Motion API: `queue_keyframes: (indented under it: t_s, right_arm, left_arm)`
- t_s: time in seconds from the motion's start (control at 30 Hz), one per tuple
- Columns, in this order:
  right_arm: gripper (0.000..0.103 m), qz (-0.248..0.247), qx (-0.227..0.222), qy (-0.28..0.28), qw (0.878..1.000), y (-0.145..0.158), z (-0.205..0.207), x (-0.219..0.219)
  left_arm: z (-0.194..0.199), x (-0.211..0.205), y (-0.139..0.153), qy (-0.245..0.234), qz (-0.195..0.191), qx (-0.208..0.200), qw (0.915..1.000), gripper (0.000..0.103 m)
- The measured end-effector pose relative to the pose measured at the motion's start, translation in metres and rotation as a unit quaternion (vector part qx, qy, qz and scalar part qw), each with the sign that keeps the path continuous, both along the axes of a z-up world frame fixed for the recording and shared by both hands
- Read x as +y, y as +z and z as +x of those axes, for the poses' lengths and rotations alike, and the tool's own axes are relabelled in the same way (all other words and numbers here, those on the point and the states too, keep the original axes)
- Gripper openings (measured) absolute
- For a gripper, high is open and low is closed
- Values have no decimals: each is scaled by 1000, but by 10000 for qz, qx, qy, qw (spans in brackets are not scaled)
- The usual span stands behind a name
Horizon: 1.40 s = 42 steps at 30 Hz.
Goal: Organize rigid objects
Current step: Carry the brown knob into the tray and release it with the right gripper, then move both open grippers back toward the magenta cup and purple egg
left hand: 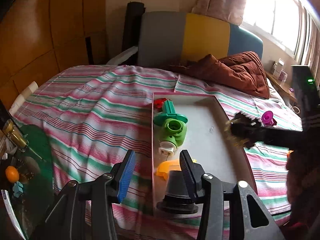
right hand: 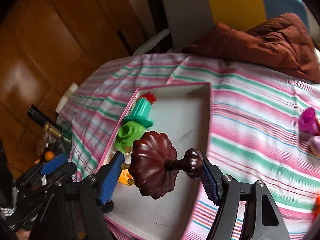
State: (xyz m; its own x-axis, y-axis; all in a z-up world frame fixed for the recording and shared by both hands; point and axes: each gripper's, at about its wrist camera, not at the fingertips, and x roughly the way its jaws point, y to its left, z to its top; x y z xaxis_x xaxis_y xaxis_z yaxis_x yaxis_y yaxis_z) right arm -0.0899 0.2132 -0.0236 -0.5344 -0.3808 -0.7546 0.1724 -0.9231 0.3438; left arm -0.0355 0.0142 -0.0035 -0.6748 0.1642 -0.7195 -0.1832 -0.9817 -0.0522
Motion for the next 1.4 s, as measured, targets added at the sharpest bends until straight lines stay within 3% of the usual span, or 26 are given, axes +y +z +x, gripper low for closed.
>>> queue_keyframes:
  t_s: [0.47, 0.7, 1.13, 1.4]
  right_arm:
    - [73, 430, -647, 17, 9970, -46, -35, -49]
    - [74, 309, -668, -36, 9973, -48, -36, -53]
    - [74, -56, -346, -318, 9989, -27, -16, -26]
    - [78, 24, 159, -583, 9982, -1, 12, 12]
  left_arm:
    - [4, 1, -1, -79, -6, -3, 10000, 46]
    - [5, 1, -1, -92, -1, -11, 10000, 46]
    - [7, 11, -3, -229, -54, -54, 9997, 46]
    - [10, 23, 0, -399, -94, -10, 9992, 46]
